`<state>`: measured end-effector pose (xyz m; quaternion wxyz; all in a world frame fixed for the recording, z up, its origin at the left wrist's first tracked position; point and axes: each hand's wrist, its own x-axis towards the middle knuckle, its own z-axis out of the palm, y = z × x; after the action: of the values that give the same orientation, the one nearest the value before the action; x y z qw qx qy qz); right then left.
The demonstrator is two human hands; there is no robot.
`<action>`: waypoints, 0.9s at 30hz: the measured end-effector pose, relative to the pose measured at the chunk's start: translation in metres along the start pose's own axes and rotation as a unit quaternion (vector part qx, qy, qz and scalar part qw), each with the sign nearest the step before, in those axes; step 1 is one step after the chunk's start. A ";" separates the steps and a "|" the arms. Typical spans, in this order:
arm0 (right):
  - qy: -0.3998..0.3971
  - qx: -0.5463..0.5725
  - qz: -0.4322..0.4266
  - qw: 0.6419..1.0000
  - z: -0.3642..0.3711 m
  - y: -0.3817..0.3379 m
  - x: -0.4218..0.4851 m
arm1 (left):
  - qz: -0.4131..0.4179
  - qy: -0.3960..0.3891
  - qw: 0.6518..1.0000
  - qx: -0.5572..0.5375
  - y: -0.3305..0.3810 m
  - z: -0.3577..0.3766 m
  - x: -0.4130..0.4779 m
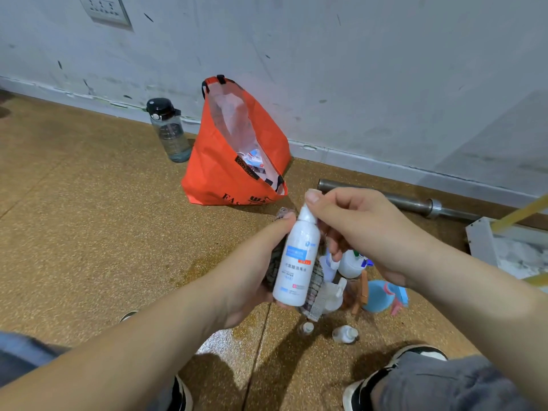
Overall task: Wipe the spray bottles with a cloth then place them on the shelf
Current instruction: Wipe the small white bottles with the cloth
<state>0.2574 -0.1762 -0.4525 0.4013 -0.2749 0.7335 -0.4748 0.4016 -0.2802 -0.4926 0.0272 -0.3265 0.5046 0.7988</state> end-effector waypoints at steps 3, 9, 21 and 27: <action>-0.039 -0.006 0.002 0.999 -0.003 0.000 0.001 | 0.007 0.002 1.000 -0.017 -0.001 -0.001 0.001; 0.000 -0.085 -0.026 0.996 0.000 0.003 0.000 | 0.091 0.088 0.985 0.115 -0.002 -0.004 0.002; 0.124 -0.179 -0.054 0.974 0.012 0.008 0.000 | 0.325 0.121 0.857 0.381 -0.034 -0.009 0.012; 0.189 -0.187 -0.081 0.961 -0.011 0.022 -0.020 | 0.040 0.132 0.958 0.253 -0.053 -0.022 0.038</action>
<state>0.2580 -0.1464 -0.4639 0.1574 -0.3089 0.8471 -0.4029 0.4021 -0.2829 -0.5617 0.0102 -0.3911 0.7019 0.5952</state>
